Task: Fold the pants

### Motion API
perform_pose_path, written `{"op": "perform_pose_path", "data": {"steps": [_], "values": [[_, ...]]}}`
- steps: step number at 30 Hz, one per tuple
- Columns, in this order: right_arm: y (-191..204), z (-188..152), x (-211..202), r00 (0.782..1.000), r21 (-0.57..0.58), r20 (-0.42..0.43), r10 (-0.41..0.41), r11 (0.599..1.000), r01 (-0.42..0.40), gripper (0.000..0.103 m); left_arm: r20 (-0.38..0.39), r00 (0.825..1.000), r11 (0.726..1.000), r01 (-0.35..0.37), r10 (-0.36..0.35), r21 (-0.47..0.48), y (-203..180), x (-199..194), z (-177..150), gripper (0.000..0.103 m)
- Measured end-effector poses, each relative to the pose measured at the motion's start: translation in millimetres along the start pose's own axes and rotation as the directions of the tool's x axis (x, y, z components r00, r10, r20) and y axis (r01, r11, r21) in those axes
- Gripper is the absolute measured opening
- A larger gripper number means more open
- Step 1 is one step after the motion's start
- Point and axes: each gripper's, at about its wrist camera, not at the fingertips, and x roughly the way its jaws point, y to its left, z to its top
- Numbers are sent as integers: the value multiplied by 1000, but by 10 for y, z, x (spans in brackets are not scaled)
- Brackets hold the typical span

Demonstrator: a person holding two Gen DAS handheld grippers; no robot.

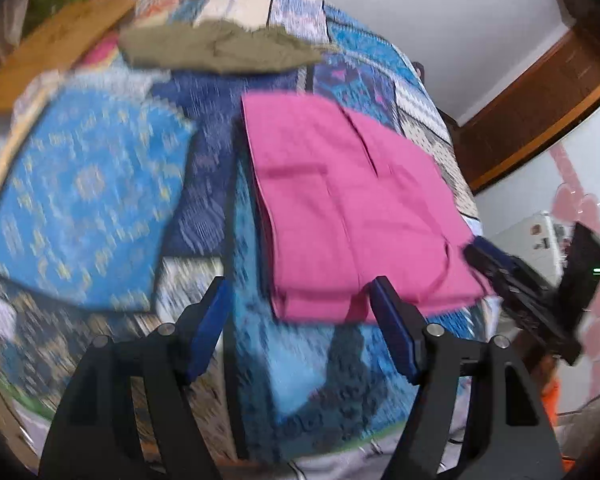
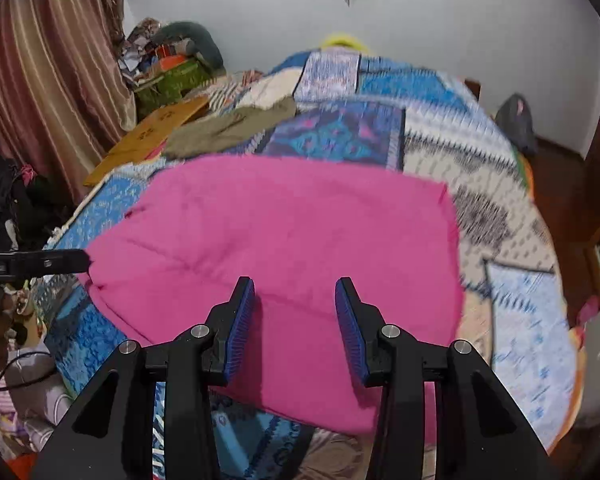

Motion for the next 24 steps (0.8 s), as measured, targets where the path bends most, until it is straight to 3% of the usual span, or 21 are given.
{"op": "perform_pose_path", "data": {"steps": [4,7,9,12,15,20,24], "values": [[48,-61,-18,1000,-39,13,-25,999,26,38,-15,1000,1000,25,-25,-7,-68,-2,-123,71],[42,-65,-15,1000,-39,12,-24,999,24,38,-30,993,994,109,-110,-32,-147,18,-139,72],[43,-79,-22,1000,-42,17,-24,999,25,38,-40,979,978,196,-199,-69,-167,77,-104,72],[33,-85,-30,1000,-30,22,-15,999,16,39,-42,968,961,240,-248,-139,-125,178,-25,72],[23,-97,-34,1000,-24,25,-8,1000,9,39,-25,966,954,248,-256,-167,-110,183,30,72],[0,-94,-30,1000,-13,25,7,1000,-7,38,34,985,974,170,-167,-149,-116,121,127,72],[-22,-100,-27,999,-4,27,17,1000,-16,38,36,989,977,145,-141,-154,-114,201,224,71]]}}
